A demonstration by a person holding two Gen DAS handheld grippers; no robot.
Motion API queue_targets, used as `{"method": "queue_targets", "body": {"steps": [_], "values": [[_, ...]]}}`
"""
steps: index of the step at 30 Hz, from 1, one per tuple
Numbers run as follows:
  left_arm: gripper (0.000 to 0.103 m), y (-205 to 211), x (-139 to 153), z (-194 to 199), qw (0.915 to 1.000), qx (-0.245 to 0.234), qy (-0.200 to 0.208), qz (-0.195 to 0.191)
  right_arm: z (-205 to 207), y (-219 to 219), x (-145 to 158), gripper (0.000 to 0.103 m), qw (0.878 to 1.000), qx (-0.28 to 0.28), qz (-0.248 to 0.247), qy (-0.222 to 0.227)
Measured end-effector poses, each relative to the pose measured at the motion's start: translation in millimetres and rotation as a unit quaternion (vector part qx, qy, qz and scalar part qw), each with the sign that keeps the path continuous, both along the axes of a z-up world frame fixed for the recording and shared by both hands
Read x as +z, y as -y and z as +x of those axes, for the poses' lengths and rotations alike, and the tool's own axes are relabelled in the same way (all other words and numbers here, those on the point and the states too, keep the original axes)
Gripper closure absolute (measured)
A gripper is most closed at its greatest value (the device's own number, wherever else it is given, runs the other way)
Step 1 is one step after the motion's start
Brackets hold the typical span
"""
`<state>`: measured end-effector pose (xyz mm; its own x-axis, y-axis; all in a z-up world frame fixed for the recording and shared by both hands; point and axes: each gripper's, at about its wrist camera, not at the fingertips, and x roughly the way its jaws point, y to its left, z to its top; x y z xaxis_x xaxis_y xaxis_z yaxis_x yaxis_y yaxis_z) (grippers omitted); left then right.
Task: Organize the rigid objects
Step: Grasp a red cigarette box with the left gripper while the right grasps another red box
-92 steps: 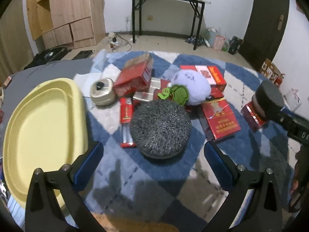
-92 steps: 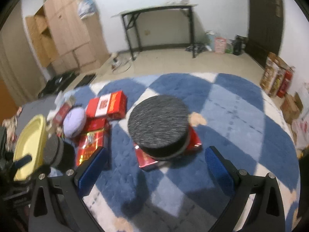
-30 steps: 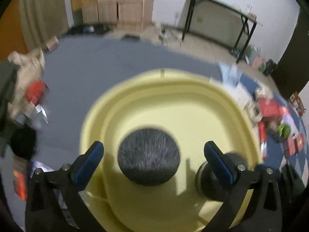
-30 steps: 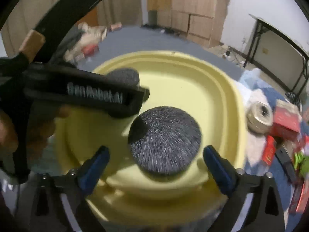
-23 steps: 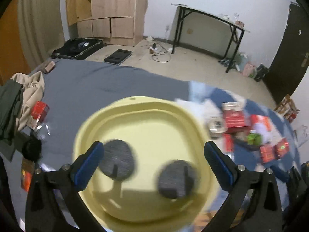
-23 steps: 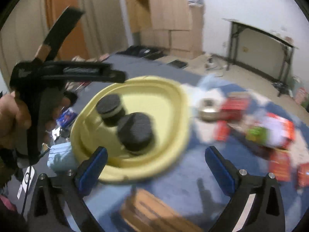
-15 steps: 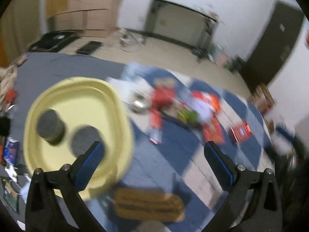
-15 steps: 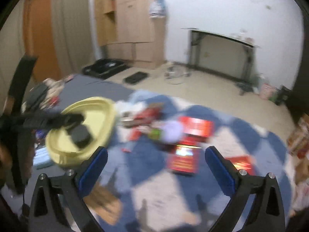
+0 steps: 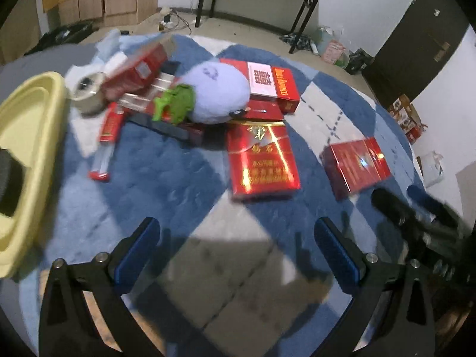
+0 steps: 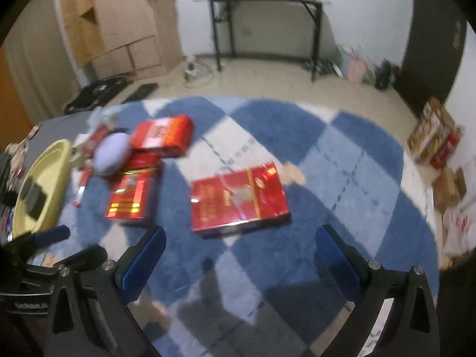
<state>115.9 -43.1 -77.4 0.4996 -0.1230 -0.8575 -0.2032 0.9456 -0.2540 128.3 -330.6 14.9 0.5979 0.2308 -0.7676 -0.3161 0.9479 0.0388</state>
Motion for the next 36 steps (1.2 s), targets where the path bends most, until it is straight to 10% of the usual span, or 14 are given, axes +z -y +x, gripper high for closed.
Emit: {"method": "queue_targets", "body": {"steps": [26, 31, 36], "values": [[0.001, 17, -24, 62, 0.9983, 0.028, -0.022, 0.046, 41, -12, -61, 0.0, 0.997, 0.057, -0.056, -0.004], [0.036, 9, -20, 50, 0.9972, 0.05, -0.016, 0.053, 45, -6, -54, 0.013, 0.999, 0.029, -0.044, 0.006], [0.04, -6, -10, 27, 0.9996, 0.022, 0.006, 0.015, 44, 3, -49, 0.014, 1.0, 0.01, -0.019, -0.003]]}}
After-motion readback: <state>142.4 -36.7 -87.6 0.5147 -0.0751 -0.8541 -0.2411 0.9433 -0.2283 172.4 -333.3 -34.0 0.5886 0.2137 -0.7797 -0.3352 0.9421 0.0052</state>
